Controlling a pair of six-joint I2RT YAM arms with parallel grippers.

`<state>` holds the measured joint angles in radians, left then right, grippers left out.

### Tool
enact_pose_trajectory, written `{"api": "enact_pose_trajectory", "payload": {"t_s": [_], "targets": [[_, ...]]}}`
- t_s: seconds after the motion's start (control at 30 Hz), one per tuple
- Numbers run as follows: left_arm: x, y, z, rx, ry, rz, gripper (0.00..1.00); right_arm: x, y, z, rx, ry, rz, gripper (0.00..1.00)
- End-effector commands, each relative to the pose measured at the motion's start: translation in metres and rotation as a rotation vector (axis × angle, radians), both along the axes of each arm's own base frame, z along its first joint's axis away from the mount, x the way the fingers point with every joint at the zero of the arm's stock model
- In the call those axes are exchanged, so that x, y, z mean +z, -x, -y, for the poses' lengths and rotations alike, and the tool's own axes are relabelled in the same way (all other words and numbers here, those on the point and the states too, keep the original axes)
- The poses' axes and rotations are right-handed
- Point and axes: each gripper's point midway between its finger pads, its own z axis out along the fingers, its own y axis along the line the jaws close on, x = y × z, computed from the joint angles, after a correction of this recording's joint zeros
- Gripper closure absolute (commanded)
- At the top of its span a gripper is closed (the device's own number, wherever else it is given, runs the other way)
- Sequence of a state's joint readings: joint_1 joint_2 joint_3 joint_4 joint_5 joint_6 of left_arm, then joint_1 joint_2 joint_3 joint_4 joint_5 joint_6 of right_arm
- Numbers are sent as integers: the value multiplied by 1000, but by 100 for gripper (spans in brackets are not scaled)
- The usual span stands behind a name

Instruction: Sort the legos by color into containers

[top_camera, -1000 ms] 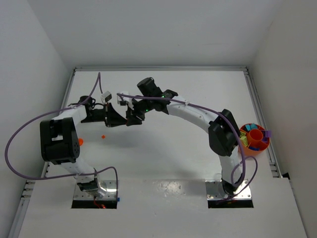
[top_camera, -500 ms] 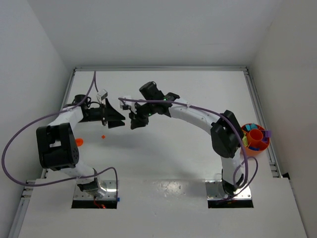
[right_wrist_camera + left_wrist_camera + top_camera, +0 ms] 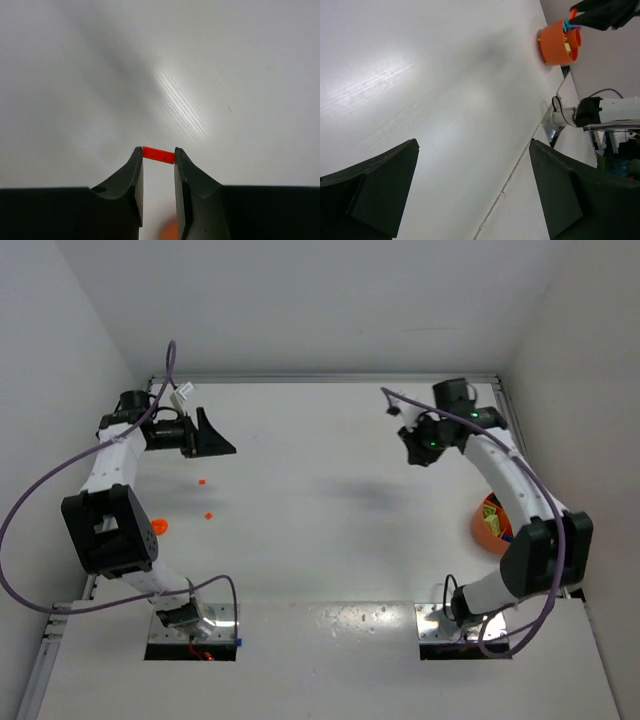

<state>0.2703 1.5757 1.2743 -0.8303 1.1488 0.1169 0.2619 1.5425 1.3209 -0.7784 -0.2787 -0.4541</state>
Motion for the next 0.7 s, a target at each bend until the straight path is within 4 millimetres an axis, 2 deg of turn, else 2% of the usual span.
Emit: {"api": "enact_pose_trajectory", "payload": {"t_s": [0.0, 0.03, 0.1, 0.13, 0.17, 0.2, 0.23, 0.27, 0.3, 0.33, 0.37, 0.5, 0.67], "targets": [[0, 3, 7, -129, -40, 40, 0, 14, 32, 74, -77, 161, -17, 96], [7, -3, 13, -175, -60, 91, 0, 11, 39, 103, -117, 195, -41, 96], [2, -13, 14, -174, -96, 68, 0, 12, 46, 133, -161, 229, -57, 96], [-2, -17, 19, -164, -122, 49, 0, 16, 51, 159, -207, 244, -71, 96], [-2, -23, 20, -132, -144, 18, 0, 20, 52, 169, -229, 234, -72, 96], [-1, -33, 14, -88, -247, 72, 0, 16, 53, 180, -247, 226, -99, 96], [0, -37, 14, -68, -302, 91, 0, 23, 50, 191, -265, 221, -91, 96], [0, -37, 24, -66, -351, 103, 0, 22, 57, 208, -284, 209, -110, 96], [9, -49, 15, 5, -472, 177, 0, 22, 55, 216, -291, 202, -120, 96], [5, -46, 25, 10, -508, 181, 0, 17, 63, 227, -300, 197, -149, 96], [9, -56, 18, 72, -574, 222, 0, 18, 62, 231, -296, 186, -152, 96], [23, -54, 23, 166, -568, 285, 0, -1, 66, 244, -298, 169, -233, 96], [12, -41, 30, 91, -555, 285, 0, 2, 62, 254, -299, 168, -248, 96]]}}
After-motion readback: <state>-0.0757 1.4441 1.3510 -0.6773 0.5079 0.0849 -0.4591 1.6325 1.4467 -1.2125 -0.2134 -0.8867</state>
